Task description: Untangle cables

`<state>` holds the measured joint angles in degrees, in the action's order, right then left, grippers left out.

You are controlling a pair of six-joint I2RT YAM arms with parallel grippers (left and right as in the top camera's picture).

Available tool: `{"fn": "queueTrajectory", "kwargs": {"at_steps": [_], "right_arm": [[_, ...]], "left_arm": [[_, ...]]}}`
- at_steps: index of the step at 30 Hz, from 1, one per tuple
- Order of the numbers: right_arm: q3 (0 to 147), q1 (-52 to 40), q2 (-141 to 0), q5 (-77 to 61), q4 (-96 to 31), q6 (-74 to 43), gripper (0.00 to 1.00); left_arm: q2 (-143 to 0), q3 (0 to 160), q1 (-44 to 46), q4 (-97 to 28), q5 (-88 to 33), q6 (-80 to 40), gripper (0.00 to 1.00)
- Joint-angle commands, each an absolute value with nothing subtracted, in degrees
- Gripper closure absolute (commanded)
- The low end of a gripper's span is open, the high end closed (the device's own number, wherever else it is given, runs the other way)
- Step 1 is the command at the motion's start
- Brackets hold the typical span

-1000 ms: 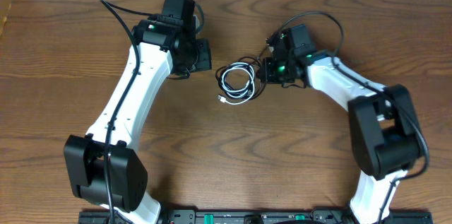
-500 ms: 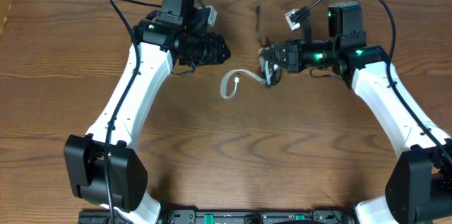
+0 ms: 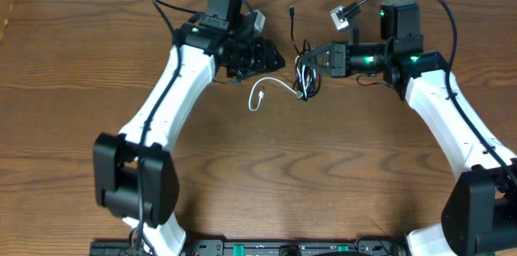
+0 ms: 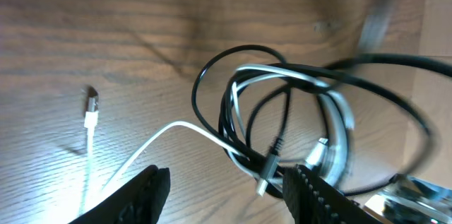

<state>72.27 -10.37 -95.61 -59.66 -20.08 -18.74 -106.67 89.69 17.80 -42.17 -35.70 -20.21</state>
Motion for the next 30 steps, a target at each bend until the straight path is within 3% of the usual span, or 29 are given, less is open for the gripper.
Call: {"fn": "queueTrajectory", "kwargs": {"at_steps": [1,11,25,30], "right_arm": [[72.49,-9.3,-95.24,-63.88,-19.88,-20.49,0.99],[72.49,-8.16,-95.24,-69.3,-17.43,-23.97,0.99],[72.49,-7.86,-95.24,-72.64,-8.38,-32.34,0.99],[72.49,-7.86,-95.24,-72.62,-7.25,-33.91,0.99]], "left_arm": [[-109.45,89.47,17.87,-41.78,-39.4,-21.74,0.43],[-117.23,89.47,18.0,-29.41,-52.1,-23.35,0.39],[-120.57,89.47,22.61,-21.26,-51.83,-28.88,0.33],[-120.6,89.47,23.22,-19.55,-46.02,-35.31,0.34]]}}
